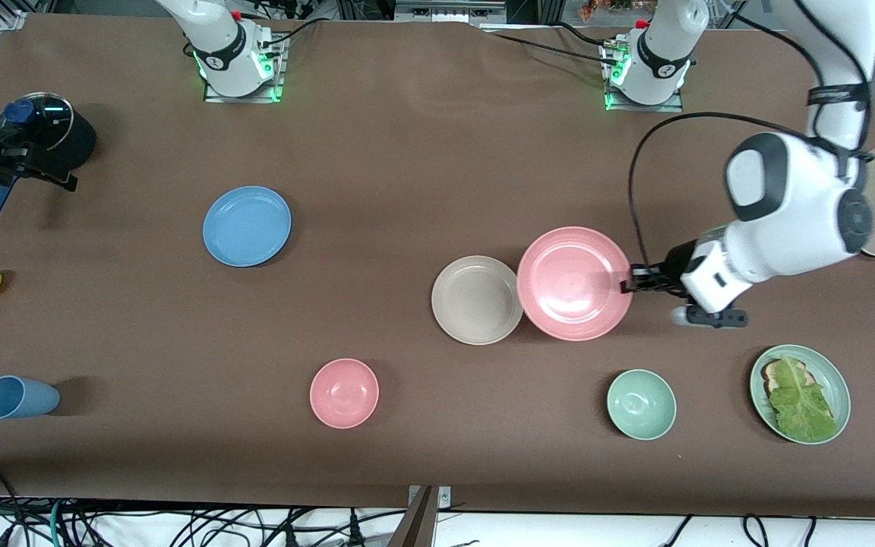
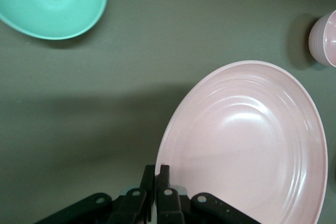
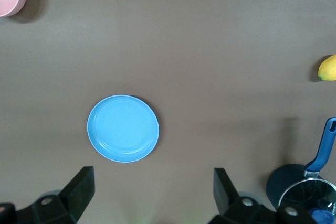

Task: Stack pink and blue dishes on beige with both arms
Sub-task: 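Carry the pink plate with the left gripper onto the beige plate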

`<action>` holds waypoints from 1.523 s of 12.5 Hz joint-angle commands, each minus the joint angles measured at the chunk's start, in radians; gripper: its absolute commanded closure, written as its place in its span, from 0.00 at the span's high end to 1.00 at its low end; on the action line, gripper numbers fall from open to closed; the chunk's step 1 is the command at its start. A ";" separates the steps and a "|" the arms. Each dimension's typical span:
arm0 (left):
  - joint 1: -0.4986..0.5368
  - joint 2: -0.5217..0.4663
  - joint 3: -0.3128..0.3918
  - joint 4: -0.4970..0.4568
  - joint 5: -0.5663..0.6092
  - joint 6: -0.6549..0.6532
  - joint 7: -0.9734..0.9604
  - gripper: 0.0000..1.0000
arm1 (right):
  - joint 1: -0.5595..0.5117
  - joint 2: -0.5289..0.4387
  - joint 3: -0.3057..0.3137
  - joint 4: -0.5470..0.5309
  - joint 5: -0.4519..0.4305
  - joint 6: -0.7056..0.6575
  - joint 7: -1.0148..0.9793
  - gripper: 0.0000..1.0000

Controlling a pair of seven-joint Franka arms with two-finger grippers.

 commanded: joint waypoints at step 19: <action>-0.319 0.175 0.014 -0.213 0.024 0.617 -0.208 0.01 | -0.007 -0.004 0.007 0.012 0.003 -0.024 0.007 1.00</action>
